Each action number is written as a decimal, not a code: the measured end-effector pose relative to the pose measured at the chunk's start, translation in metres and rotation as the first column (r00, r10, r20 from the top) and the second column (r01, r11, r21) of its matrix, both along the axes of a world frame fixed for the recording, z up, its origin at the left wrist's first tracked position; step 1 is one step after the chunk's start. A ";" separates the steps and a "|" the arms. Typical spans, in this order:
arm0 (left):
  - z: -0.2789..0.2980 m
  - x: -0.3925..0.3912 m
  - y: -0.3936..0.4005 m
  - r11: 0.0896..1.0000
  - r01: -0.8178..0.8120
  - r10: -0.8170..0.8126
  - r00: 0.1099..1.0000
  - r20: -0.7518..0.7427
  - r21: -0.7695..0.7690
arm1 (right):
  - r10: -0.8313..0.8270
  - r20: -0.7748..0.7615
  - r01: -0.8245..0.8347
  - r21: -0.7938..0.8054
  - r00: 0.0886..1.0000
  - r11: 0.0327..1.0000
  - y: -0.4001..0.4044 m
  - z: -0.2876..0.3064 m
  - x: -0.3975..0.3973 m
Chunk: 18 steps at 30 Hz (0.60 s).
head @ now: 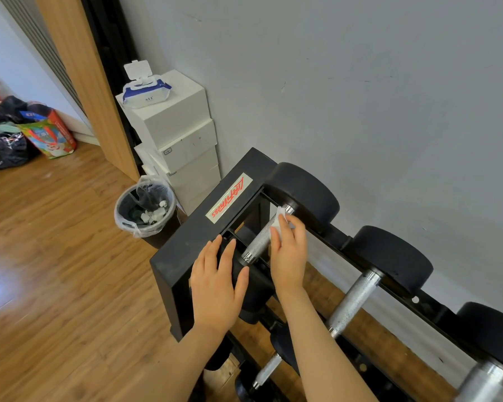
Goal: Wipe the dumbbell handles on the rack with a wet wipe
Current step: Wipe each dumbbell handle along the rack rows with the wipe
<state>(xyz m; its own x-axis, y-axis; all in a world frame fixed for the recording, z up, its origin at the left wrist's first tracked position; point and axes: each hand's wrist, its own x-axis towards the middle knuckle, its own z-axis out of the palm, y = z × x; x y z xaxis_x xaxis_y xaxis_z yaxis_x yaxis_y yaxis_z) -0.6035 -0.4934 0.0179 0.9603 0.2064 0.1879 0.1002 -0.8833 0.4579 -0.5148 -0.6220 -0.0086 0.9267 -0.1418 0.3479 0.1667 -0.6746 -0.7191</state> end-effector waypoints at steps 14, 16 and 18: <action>0.000 0.000 0.000 1.000 -0.002 0.002 1.000 -0.021 -0.003 | -0.135 -0.029 0.138 0.215 0.990 0.967 0.012 0.003 -0.003; 0.001 0.000 0.000 1.000 -0.003 0.003 1.000 -0.023 -0.001 | -0.160 -0.029 0.163 0.202 0.987 0.966 0.010 0.008 0.004; 0.001 0.000 0.000 1.000 -0.005 0.005 0.999 -0.031 0.003 | -0.192 -0.038 0.196 0.205 0.981 0.959 0.008 0.011 0.009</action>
<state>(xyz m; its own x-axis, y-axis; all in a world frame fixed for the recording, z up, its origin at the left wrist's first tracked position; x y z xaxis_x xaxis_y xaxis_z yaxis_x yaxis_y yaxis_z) -0.6034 -0.4935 0.0187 0.9646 0.2107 0.1584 0.1190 -0.8842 0.4517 -0.5055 -0.6137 0.0026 0.8800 -0.3868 0.2758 0.0334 -0.5288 -0.8481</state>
